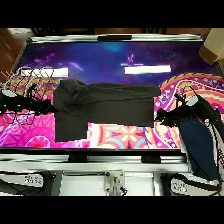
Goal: Fold the shirts.
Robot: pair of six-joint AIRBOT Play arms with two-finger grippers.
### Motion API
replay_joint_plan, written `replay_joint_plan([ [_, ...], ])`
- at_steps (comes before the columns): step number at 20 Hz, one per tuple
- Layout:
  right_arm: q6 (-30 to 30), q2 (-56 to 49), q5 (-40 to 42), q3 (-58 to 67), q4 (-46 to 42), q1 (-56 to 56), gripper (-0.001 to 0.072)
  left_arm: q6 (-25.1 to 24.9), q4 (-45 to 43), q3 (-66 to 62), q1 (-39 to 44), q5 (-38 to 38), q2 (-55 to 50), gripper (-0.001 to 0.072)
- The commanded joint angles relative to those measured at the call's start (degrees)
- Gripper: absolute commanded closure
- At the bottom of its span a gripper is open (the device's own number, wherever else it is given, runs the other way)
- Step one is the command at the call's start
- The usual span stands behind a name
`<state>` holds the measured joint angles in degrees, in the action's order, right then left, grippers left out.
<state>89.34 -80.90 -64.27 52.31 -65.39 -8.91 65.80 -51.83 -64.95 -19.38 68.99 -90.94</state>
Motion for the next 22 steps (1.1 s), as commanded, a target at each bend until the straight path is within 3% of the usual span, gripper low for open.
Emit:
replay_joint_plan([
  [1,-0.1,0.0,2.5,-1.1,1.3,1.2,0.0240,-0.6,-0.2,-0.3,-0.6,1.1,0.8,0.0610],
  [2,-0.1,0.0,2.7,-1.1,1.2,1.9,0.0240,-0.6,-0.6,-0.3,-1.3,1.2,0.8,0.0394],
  [3,-0.1,0.0,2.9,-1.1,1.1,2.4,0.0240,0.0,-1.2,-0.3,-2.2,1.5,0.7,0.0265],
  [7,-0.1,0.0,3.3,-1.1,0.6,3.0,0.0240,3.0,-7.9,-0.2,-3.3,0.5,0.6,0.0239],
  [12,0.3,0.0,2.9,-1.1,0.7,3.0,0.0240,3.0,-5.0,0.6,-1.4,-5.9,-1.1,0.0238],
  [16,0.7,0.0,2.4,-1.1,0.6,3.0,0.0239,4.3,-3.8,0.5,2.0,-7.5,-3.3,0.0277],
  [17,0.7,0.0,2.4,-1.1,0.5,3.0,0.0237,5.9,-3.8,0.5,2.2,-7.5,-3.6,0.0416],
  [18,0.9,0.0,2.6,-1.1,0.3,3.0,0.0118,6.1,-3.8,0.5,2.1,-7.4,-3.7,0.0503],
  [20,1.0,0.0,4.0,-1.1,0.4,3.0,0.0083,5.9,-3.8,0.4,1.9,-6.5,-3.6,0.0631],
  [22,1.6,0.0,5.7,-1.1,0.7,3.1,0.0083,5.8,-3.8,-0.3,1.6,-5.2,-3.5,0.0665],
])
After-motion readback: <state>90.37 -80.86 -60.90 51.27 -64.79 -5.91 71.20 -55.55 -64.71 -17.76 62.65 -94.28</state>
